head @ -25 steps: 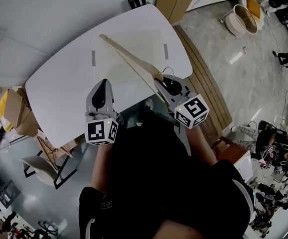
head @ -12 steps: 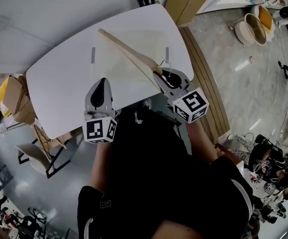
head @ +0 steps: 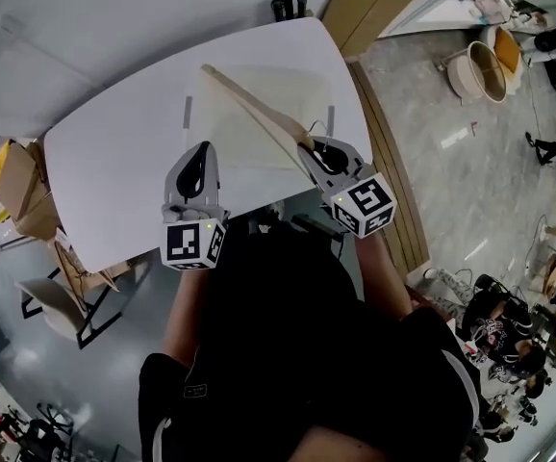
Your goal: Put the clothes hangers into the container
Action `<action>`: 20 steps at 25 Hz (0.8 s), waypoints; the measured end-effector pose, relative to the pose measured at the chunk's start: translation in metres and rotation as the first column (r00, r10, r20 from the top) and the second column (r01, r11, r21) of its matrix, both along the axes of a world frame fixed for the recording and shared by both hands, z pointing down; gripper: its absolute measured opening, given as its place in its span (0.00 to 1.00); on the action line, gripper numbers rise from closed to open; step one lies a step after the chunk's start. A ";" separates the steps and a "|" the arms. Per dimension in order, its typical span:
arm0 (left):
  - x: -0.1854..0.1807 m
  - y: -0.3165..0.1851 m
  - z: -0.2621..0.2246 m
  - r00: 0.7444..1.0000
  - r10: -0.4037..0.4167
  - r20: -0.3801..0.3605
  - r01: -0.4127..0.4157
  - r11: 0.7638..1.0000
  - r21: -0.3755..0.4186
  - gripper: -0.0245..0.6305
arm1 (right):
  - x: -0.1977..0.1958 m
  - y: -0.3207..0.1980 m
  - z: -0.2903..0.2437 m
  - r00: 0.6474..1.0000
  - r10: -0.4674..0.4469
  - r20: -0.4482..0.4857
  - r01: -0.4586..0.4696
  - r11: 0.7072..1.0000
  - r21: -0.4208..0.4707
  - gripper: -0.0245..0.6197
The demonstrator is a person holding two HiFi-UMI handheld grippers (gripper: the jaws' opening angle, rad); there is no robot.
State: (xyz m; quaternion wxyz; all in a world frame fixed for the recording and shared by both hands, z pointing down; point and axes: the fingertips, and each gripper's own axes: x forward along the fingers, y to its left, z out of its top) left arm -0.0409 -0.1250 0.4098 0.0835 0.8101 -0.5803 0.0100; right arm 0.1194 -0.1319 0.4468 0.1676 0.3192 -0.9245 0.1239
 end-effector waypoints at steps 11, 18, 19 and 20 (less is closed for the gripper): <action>-0.012 -0.025 0.005 0.999 -0.030 -0.027 0.030 1.000 -0.005 0.05 | -0.003 -0.015 0.017 0.996 -0.021 -0.082 0.018 0.999 -0.040 0.13; -0.016 -0.034 0.006 0.999 -0.031 -0.034 0.031 0.999 -0.012 0.05 | -0.010 -0.023 0.023 0.991 -0.033 -0.127 0.025 0.998 -0.060 0.13; -0.017 -0.034 0.007 0.999 -0.030 -0.035 0.029 0.999 -0.014 0.05 | -0.013 -0.024 0.024 0.991 -0.033 -0.129 0.026 0.998 -0.061 0.13; -0.019 -0.034 0.008 0.999 -0.029 -0.035 0.029 0.999 -0.016 0.05 | -0.015 -0.026 0.024 0.991 -0.033 -0.132 0.025 0.998 -0.062 0.13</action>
